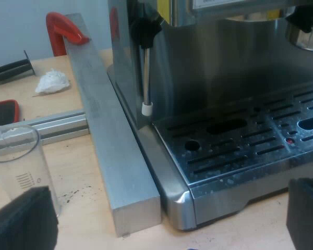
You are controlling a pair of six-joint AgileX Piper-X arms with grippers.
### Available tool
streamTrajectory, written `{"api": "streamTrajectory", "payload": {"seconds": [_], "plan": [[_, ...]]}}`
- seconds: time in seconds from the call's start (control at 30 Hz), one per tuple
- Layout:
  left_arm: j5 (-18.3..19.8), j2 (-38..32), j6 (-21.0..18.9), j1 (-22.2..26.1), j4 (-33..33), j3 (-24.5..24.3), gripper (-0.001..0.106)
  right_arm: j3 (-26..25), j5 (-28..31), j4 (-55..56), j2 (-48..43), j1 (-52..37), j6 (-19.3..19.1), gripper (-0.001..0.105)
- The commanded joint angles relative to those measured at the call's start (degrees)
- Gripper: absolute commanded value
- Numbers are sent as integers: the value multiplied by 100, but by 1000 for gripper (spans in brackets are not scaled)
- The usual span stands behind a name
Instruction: Grind coffee beans and then tamp
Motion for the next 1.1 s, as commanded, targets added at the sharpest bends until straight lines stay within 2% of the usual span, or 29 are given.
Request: {"api": "streamTrajectory", "payload": {"seconds": [0.03,0.3,0.4,0.5,0.57,0.67,0.8,0.87,0.93,1.0,1.03,1.07,1.1], "plan": [[17,-679,-75,-29,-63,-56,90,-52,-89,-50,-246,5,14,93],[17,-679,-75,-29,-63,-56,90,-52,-89,-62,-246,5,63,93],[28,-679,-75,-29,-34,-105,90,-95,-307,-78,-246,5,83,93],[54,-609,-75,-29,384,-355,90,-253,-506,105,-199,5,85,93],[54,-495,-46,-29,713,-593,90,-554,-570,506,-31,28,-139,93],[54,-466,-46,-29,759,-613,90,-898,-569,640,226,239,-157,93],[249,-86,-47,-231,937,-1029,90,-1208,-586,866,469,512,-453,93],[252,-47,-47,-268,937,-1047,90,-1848,-586,1387,982,1115,-736,93],[279,53,-47,-360,937,-1154,90,-1941,-586,1459,1057,1179,-790,93],[371,442,-47,-698,948,-1460,90,-2361,-574,1612,1417,1708,-1041,93],[410,621,-47,-850,948,-1589,90,-2414,-574,1598,1475,1829,-1043,93],[719,931,41,-1136,923,-1735,90,-2526,-590,1593,1619,2064,-1042,93],[779,969,41,-1185,927,-1743,90,-2549,-606,1594,1668,2124,-1042,93]]}}
